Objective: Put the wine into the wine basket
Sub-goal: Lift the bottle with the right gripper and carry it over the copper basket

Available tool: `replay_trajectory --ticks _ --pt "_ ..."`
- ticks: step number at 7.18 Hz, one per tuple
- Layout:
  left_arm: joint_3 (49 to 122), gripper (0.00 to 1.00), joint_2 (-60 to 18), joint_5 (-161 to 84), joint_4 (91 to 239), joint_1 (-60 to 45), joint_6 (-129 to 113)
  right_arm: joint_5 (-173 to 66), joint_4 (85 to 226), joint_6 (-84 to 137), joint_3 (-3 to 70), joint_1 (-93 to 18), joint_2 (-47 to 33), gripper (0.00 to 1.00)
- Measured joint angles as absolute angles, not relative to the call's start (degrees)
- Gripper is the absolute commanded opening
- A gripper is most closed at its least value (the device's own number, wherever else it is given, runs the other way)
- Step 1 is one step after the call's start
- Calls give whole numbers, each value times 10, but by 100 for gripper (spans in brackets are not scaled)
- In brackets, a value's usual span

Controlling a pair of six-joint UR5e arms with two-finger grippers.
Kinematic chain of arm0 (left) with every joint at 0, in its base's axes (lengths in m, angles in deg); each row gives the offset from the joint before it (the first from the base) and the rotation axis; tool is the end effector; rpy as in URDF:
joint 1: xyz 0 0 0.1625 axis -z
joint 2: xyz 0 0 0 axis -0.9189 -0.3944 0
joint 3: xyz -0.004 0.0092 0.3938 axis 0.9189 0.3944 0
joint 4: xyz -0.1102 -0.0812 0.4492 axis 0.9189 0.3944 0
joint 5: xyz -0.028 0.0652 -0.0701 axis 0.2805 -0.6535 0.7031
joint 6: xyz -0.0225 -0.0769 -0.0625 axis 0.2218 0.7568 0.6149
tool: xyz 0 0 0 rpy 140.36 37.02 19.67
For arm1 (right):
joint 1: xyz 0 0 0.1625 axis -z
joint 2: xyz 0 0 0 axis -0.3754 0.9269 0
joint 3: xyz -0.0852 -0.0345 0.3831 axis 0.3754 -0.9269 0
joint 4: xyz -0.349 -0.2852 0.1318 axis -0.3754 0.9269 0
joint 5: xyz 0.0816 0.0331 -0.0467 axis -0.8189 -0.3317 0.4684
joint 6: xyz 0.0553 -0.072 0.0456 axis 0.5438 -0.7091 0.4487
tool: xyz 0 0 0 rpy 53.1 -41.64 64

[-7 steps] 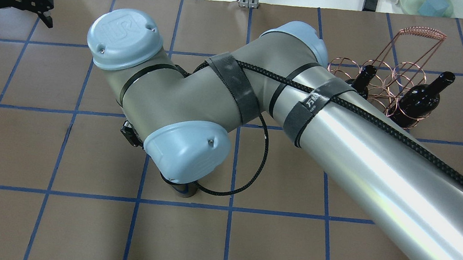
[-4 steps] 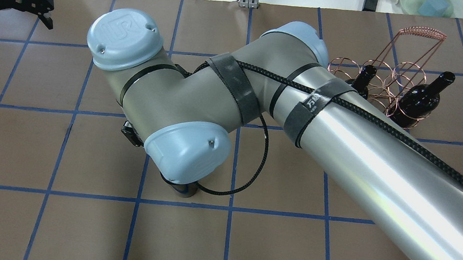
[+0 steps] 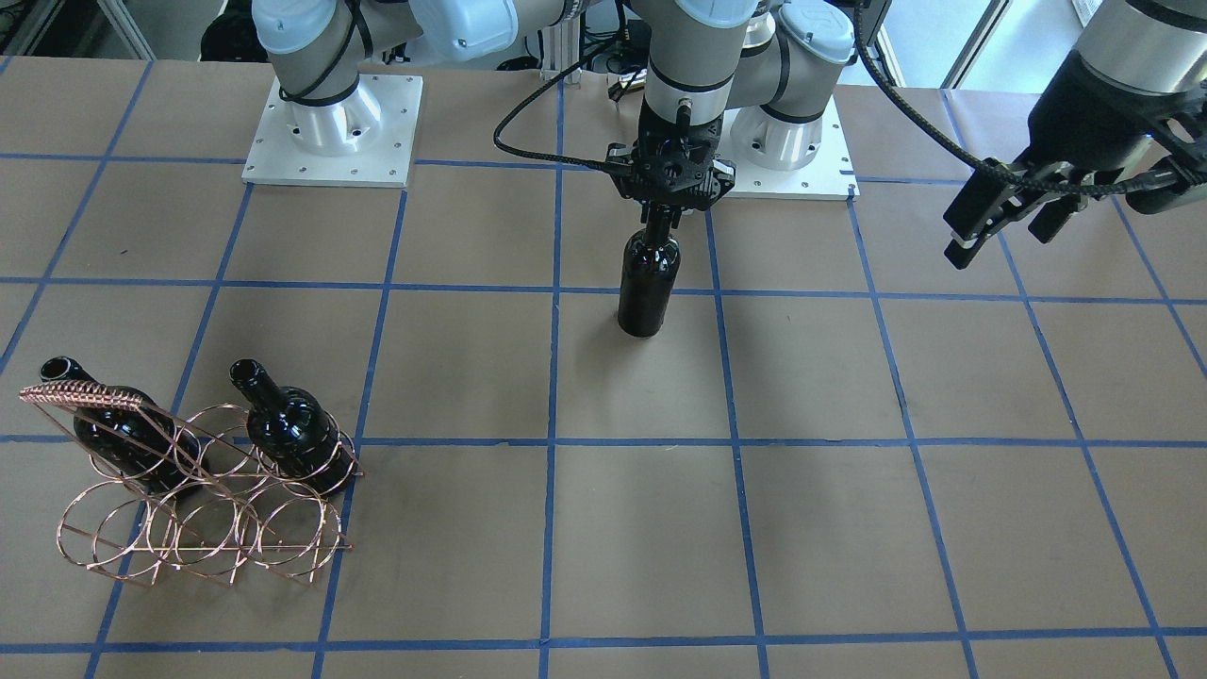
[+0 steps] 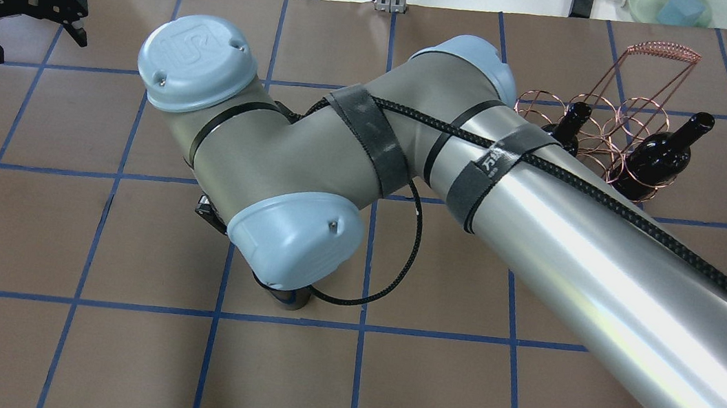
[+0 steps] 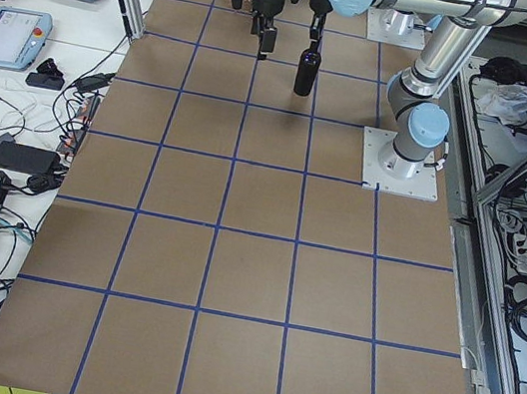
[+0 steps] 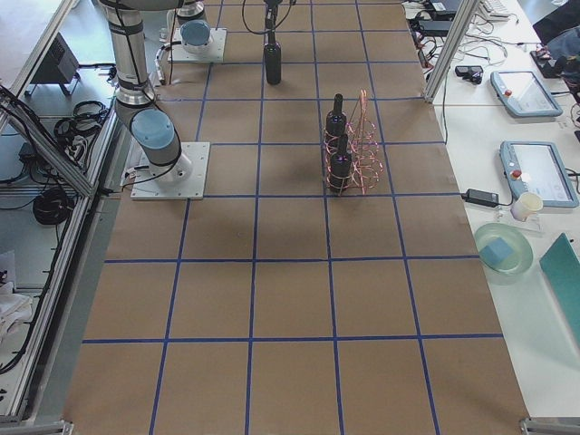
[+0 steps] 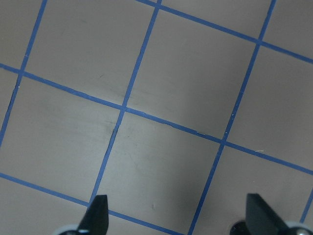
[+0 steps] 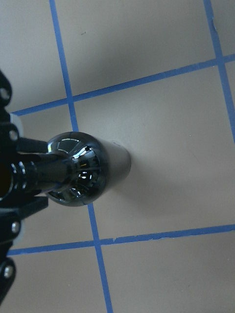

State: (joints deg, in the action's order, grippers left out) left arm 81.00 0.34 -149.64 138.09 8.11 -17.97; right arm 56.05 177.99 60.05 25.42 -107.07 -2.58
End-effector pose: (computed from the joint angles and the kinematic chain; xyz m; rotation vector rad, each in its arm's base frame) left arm 0.0132 -0.5616 0.5076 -0.5431 3.0843 -0.1619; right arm 0.5163 -0.4141 0.3504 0.2894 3.1091 0.1059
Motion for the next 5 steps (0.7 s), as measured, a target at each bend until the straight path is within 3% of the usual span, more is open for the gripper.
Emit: replay_trajectory --ticks 2,5 --pt "810 100 3 -1495 1381 84 -174 569 1756 569 249 -1045 1 0" --pt "809 100 2 -1495 1379 109 -154 573 1636 412 248 -914 99 0"
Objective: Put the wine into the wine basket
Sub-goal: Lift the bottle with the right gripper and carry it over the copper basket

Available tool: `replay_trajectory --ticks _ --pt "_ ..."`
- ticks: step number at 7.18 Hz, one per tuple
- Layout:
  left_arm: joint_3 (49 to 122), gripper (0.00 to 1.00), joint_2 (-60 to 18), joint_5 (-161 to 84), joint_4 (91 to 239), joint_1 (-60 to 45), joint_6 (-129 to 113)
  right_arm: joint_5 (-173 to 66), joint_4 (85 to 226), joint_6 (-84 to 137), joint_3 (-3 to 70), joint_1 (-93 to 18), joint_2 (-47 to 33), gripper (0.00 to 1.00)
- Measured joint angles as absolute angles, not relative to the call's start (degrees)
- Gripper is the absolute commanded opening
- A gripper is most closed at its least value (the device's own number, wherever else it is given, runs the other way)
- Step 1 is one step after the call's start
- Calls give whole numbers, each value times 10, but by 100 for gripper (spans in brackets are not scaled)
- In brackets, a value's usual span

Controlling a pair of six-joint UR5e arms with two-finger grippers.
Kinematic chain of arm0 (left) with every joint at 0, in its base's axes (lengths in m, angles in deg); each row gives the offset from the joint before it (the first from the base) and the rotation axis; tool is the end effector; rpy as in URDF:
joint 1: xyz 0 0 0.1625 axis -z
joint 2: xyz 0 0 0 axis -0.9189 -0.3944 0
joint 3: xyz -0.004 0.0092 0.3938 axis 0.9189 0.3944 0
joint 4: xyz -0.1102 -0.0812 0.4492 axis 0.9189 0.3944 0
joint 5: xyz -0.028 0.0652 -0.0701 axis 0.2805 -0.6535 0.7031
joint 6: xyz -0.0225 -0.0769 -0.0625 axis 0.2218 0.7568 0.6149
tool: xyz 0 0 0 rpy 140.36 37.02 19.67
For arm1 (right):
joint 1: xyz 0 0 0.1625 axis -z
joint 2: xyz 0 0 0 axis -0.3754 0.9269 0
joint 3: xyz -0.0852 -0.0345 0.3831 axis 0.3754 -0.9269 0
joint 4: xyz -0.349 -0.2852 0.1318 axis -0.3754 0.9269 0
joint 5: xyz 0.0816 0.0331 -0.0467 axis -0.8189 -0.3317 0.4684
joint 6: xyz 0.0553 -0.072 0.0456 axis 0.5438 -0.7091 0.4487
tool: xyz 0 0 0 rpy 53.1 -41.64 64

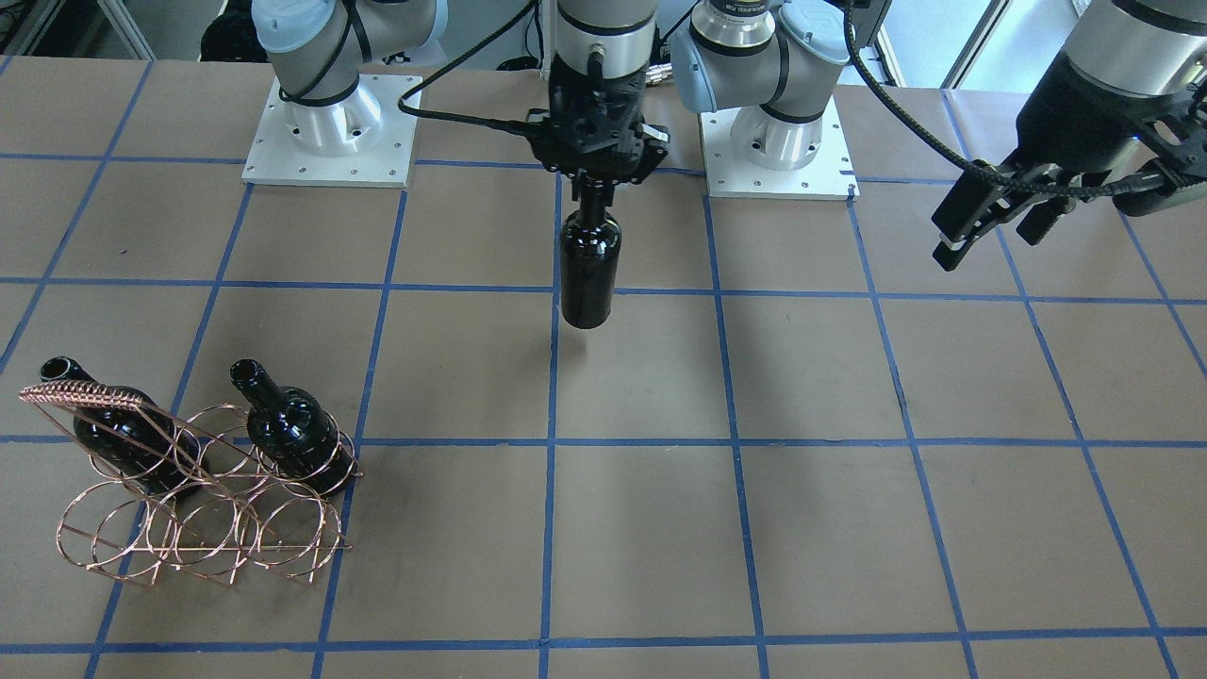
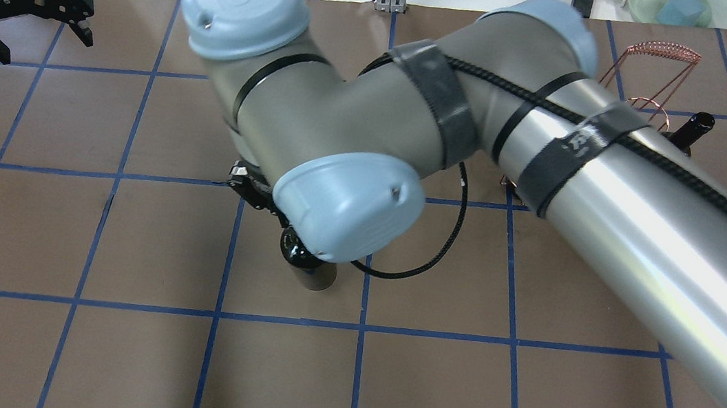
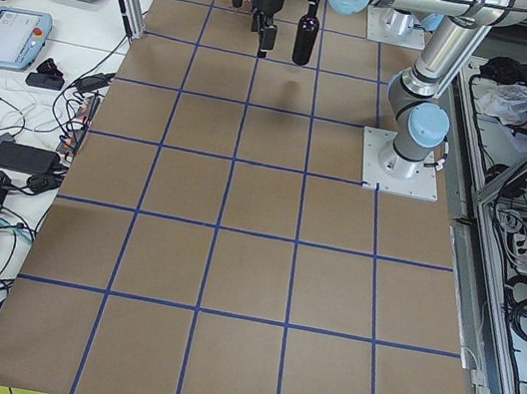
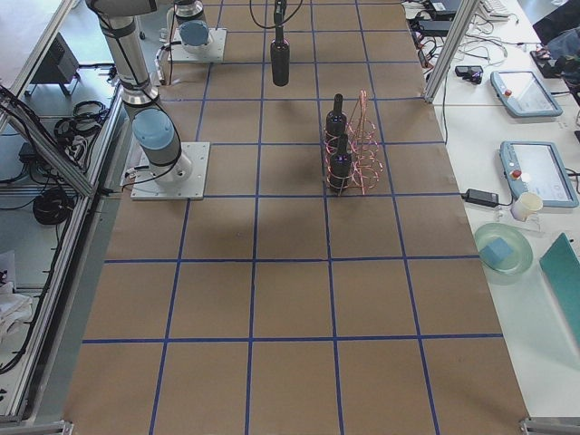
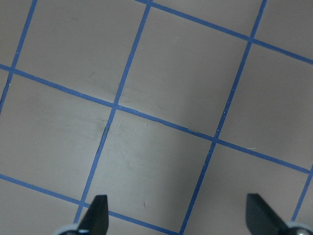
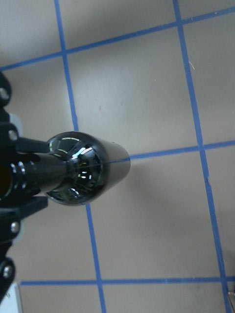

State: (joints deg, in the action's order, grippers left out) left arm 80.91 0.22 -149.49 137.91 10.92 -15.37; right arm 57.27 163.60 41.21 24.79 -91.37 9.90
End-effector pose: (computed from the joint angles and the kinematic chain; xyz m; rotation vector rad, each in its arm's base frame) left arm -0.0144 -0.5627 0.5077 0.5378 -3.0890 0.1666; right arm 0.3517 -0.4669 0.4653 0.2048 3.1255 0.1093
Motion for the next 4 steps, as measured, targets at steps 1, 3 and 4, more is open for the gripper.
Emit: replay_trajectory --ticks 1,3,4 --pt "809 100 2 -1496 1376 132 -136 582 1597 330 248 -852 130 0" --pt "809 100 0 -1499 1368 180 -87 615 1563 173 244 -730 169 0" --pt "809 100 -1 -1500 1365 202 -65 623 1559 120 237 -677 173 0"
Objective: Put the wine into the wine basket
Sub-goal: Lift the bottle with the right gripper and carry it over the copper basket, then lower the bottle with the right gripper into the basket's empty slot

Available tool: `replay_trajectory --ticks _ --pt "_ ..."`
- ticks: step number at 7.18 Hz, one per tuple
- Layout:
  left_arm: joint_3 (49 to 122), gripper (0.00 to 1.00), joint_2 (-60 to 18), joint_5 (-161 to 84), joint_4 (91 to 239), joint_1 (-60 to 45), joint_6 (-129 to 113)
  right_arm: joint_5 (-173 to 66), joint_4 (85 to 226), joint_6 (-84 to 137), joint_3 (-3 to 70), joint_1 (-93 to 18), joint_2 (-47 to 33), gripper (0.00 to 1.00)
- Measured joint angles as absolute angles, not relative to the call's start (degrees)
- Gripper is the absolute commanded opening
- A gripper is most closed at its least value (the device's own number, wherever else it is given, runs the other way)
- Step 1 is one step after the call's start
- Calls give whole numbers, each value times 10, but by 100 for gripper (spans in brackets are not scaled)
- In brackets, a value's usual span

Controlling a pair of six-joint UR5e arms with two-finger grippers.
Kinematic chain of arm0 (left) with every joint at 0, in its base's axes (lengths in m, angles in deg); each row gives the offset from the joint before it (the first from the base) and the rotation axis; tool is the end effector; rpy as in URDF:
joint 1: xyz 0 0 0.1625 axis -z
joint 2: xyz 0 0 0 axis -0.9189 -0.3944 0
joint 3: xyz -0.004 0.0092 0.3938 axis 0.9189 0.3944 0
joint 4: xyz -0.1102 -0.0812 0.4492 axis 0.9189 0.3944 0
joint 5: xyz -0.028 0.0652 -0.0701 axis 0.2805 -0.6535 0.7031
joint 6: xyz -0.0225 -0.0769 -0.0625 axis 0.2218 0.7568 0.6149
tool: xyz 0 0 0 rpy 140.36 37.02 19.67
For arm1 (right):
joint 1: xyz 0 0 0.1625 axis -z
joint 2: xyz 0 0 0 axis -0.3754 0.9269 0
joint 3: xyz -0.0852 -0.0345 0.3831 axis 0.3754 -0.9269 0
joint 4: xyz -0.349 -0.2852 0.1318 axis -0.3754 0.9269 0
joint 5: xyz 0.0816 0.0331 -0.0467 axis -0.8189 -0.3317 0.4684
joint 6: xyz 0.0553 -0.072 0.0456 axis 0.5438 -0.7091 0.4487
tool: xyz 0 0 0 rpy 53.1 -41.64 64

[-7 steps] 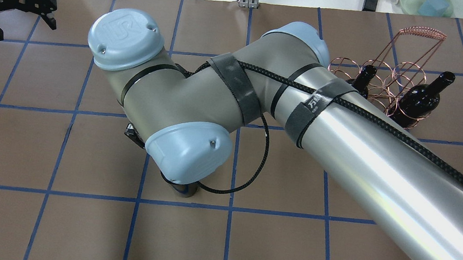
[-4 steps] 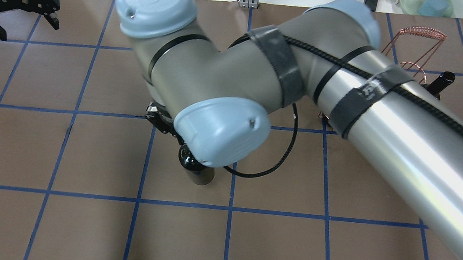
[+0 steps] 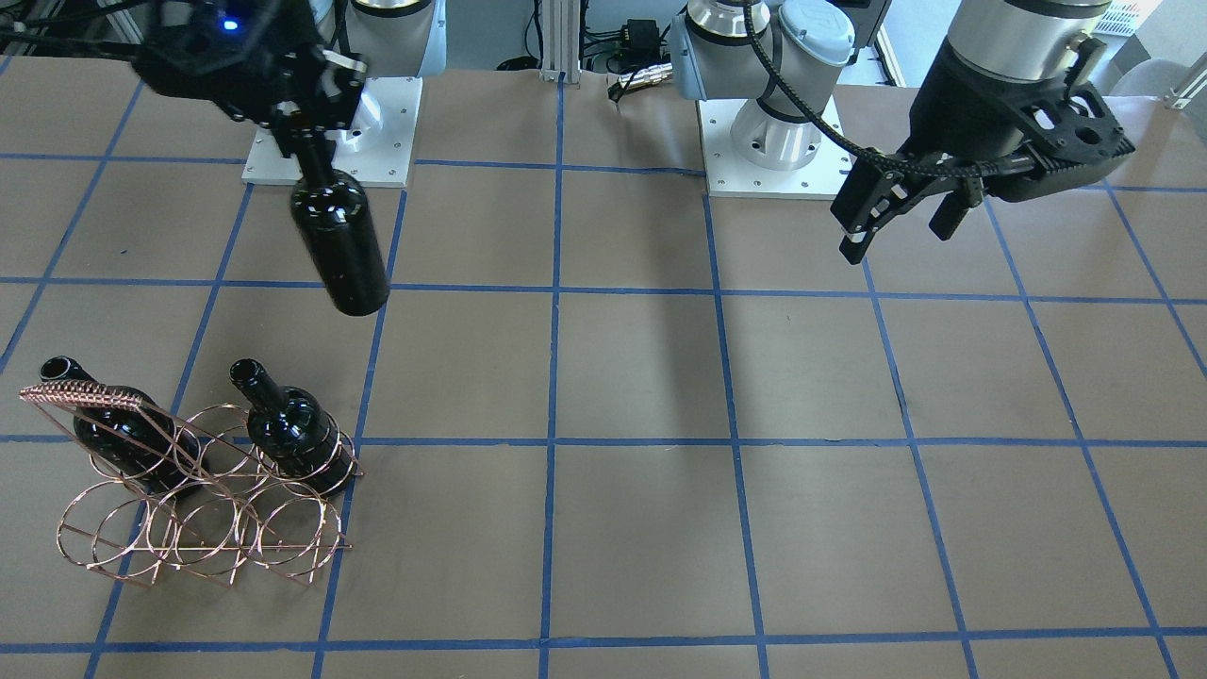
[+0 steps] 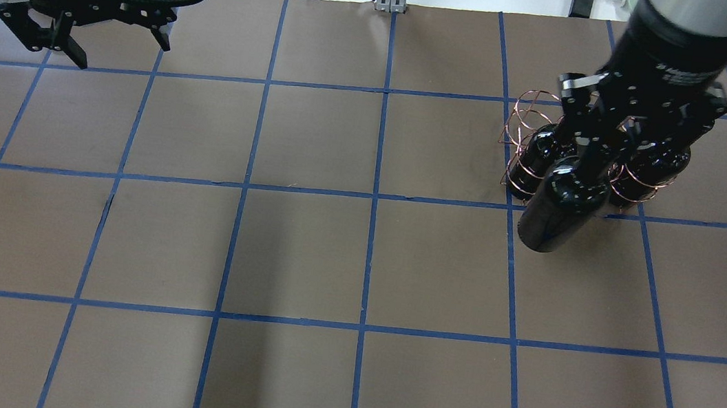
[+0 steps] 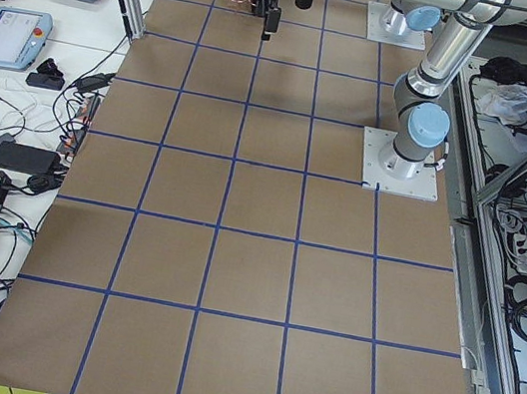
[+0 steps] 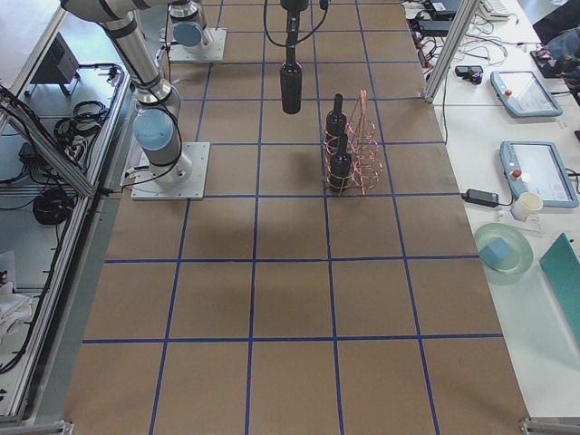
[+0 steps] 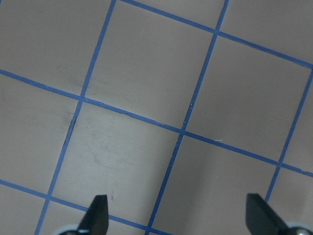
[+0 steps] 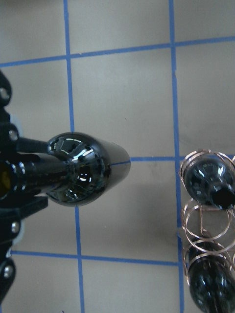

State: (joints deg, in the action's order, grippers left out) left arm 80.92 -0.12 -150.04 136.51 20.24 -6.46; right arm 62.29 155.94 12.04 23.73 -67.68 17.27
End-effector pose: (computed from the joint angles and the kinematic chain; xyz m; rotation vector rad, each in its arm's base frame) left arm -0.1041 -0.5571 0.5070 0.5258 -3.0800 0.1937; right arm 0.1258 -0.5123 0.5323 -0.0510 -3.0908 -0.0690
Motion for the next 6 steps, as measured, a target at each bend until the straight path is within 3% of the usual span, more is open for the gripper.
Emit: replay_trajectory --ticks 6 --pt "839 100 -3 -1506 1331 260 -24 620 1585 49 147 -576 97 0"
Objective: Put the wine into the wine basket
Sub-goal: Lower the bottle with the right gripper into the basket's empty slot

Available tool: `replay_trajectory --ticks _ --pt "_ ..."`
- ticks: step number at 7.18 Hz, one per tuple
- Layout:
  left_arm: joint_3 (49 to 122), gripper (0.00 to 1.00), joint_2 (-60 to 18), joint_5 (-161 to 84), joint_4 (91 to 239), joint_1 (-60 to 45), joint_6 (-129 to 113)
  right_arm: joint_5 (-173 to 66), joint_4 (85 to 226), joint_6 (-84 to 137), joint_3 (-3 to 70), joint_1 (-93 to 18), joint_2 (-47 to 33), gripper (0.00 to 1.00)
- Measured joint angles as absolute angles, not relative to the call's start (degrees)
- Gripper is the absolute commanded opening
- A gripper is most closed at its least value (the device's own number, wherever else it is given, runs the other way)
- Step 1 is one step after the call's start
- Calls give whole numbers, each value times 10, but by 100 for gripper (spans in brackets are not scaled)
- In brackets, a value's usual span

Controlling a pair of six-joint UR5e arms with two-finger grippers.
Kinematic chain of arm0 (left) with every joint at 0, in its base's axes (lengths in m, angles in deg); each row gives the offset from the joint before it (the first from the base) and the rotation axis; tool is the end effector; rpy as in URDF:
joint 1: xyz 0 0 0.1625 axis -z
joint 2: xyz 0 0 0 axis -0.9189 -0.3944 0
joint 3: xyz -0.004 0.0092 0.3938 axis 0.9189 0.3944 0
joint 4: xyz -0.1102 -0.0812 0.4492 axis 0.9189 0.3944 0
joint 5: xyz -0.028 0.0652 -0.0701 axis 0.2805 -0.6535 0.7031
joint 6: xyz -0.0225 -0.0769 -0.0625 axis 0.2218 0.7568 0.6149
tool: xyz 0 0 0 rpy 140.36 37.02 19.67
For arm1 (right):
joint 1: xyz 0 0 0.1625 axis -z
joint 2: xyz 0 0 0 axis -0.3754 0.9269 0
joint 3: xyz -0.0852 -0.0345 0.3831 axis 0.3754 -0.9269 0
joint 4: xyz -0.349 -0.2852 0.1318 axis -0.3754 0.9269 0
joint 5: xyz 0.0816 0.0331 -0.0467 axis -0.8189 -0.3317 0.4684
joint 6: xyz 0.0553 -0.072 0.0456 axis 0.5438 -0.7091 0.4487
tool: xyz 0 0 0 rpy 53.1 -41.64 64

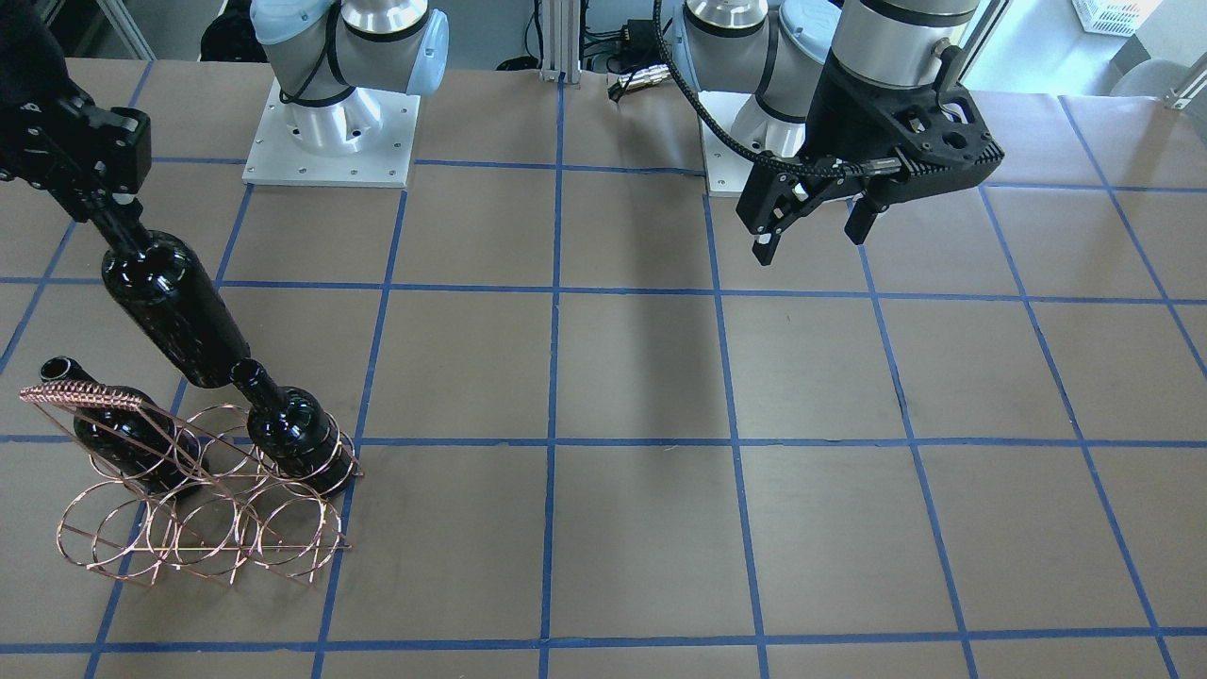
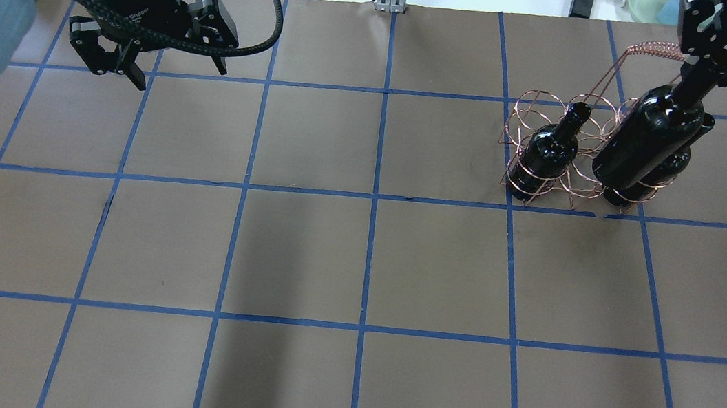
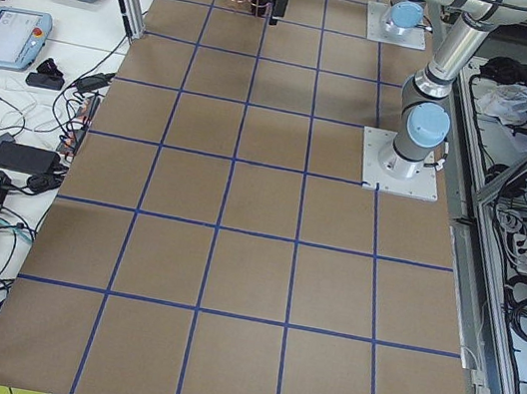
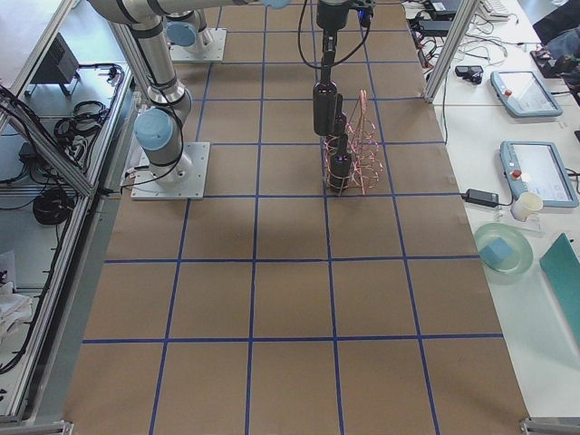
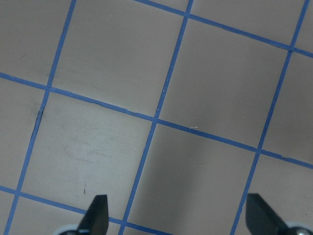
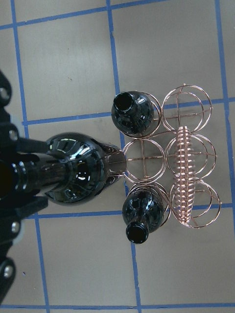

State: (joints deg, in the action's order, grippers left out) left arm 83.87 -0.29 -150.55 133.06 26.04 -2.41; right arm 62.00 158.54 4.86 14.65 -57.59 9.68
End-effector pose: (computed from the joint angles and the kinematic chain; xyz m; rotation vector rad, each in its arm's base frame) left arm -0.1592 -0.5469 0.4832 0.4790 -3.0839 0.2029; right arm 0.0243 -0.5828 0.5508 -0.1322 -3.0914 0.0307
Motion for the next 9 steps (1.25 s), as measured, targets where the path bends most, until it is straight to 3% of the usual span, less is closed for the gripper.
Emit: replay_trajectory --ticks 9 --pt "834 100 -17 -1539 1338 293 -23 601 1677 33 152 -567 30 0"
